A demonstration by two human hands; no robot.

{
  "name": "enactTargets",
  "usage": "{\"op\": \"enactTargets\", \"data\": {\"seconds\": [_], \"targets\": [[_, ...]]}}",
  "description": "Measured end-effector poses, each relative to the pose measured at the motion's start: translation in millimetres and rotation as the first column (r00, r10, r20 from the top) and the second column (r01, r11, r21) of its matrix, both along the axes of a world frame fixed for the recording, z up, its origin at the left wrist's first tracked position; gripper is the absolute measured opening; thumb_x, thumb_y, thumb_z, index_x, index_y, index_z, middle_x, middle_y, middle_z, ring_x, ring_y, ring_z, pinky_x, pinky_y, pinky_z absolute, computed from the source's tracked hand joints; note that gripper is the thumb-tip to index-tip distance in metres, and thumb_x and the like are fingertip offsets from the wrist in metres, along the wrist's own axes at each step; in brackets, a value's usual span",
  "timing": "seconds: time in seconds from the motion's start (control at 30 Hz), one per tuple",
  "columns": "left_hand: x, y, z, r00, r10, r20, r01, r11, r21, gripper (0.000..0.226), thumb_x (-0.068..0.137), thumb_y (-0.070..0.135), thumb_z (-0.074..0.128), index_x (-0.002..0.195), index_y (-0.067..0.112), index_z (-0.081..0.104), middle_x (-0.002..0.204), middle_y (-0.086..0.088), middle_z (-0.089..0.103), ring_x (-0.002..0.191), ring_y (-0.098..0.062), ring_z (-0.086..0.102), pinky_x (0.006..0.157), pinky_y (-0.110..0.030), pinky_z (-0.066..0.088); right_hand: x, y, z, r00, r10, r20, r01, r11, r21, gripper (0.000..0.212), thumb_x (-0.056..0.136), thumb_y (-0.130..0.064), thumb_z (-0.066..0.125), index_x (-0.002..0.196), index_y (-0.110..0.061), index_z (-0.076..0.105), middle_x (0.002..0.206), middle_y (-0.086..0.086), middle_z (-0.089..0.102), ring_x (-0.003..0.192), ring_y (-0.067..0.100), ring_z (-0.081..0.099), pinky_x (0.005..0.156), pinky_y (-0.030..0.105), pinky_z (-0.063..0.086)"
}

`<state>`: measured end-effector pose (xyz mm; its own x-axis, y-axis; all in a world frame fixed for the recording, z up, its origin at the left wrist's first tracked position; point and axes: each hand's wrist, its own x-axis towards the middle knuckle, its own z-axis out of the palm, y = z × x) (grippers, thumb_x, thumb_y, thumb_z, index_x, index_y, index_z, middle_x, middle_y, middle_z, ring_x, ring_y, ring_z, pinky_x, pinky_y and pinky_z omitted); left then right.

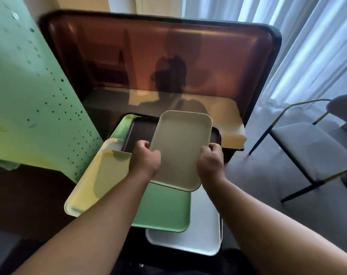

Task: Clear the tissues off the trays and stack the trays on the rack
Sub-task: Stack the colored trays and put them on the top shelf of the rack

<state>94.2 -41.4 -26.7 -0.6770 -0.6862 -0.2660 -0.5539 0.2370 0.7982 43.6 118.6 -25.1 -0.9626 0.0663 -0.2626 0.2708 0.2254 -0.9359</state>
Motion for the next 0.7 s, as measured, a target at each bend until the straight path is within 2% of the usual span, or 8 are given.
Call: {"op": "enactTargets", "data": {"seconds": [0.07,0.13,0.23,0.3,0.37,0.43,0.57,0.7], "targets": [[10,-38,-4,0.997,0.020,0.068,-0.016,0.998,-0.059,0.049,0.088,0.017,0.056,0.137,0.013,0.051,0.125,-0.012,0.065,0.102,-0.032,0.062,0.086,-0.037,0.052,10,-39,-7,0.998,0.062,0.030,-0.062,0.998,0.000,0.017,0.096,-0.020,0.045,0.106,-0.013,0.056,0.092,0.007,0.066,0.080,0.023,0.059,0.079,0.045,0.054],[24,-76,-8,0.991,0.029,0.129,-0.017,0.995,-0.098,0.048,0.087,0.018,0.055,0.134,0.014,0.055,0.122,-0.011,0.068,0.101,-0.034,0.064,0.079,-0.036,0.050,22,-75,-16,0.990,0.117,0.073,-0.121,0.991,0.059,0.014,0.092,-0.021,0.047,0.099,-0.014,0.057,0.089,0.006,0.066,0.075,0.020,0.057,0.072,0.041,0.052],[50,-128,-20,0.977,-0.014,0.212,0.045,0.989,-0.142,0.042,0.087,0.017,0.055,0.128,0.014,0.057,0.116,-0.009,0.069,0.097,-0.033,0.064,0.077,-0.034,0.049,38,-121,-33,0.963,0.203,0.176,-0.233,0.958,0.166,0.011,0.091,-0.019,0.050,0.094,-0.011,0.058,0.082,0.001,0.062,0.067,0.014,0.050,0.059,0.031,0.042],[66,-153,-30,0.957,-0.049,0.287,0.103,0.979,-0.178,0.033,0.088,0.014,0.056,0.121,0.013,0.058,0.109,-0.007,0.067,0.091,-0.031,0.063,0.073,-0.033,0.047,48,-145,-43,0.940,0.231,0.252,-0.288,0.932,0.221,0.012,0.090,-0.018,0.052,0.095,-0.010,0.060,0.083,0.002,0.062,0.066,0.013,0.050,0.056,0.029,0.040],[79,-169,-40,0.932,-0.081,0.355,0.157,0.969,-0.191,0.030,0.086,0.015,0.055,0.116,0.013,0.057,0.110,-0.008,0.066,0.092,-0.029,0.063,0.075,-0.037,0.054,57,-163,-55,0.920,0.242,0.307,-0.323,0.912,0.251,0.015,0.089,-0.018,0.054,0.098,-0.010,0.062,0.090,0.004,0.066,0.074,0.019,0.057,0.064,0.031,0.046],[89,-176,-50,0.896,-0.110,0.431,0.213,0.957,-0.199,0.037,0.084,0.017,0.054,0.120,0.010,0.056,0.119,-0.011,0.062,0.103,-0.033,0.061,0.086,-0.042,0.056,66,-173,-64,0.908,0.250,0.337,-0.352,0.889,0.292,0.016,0.089,-0.019,0.054,0.101,-0.011,0.061,0.095,0.005,0.067,0.086,0.026,0.062,0.075,0.035,0.051],[107,-184,-66,0.799,-0.196,0.568,0.381,0.896,-0.227,0.046,0.087,0.022,0.054,0.131,0.008,0.050,0.135,-0.012,0.050,0.123,-0.032,0.048,0.101,-0.042,0.048,81,-181,-80,0.877,0.256,0.407,-0.407,0.846,0.345,0.022,0.091,-0.015,0.055,0.110,-0.007,0.062,0.106,0.011,0.066,0.096,0.032,0.063,0.077,0.032,0.049],[110,-191,-72,0.750,-0.240,0.616,0.452,0.866,-0.213,0.050,0.088,0.025,0.052,0.135,0.008,0.044,0.143,-0.013,0.038,0.127,-0.032,0.041,0.103,-0.041,0.044,85,-188,-87,0.838,0.288,0.464,-0.492,0.767,0.413,0.031,0.093,-0.015,0.054,0.119,-0.002,0.065,0.118,0.017,0.069,0.109,0.036,0.065,0.085,0.034,0.052]]}}
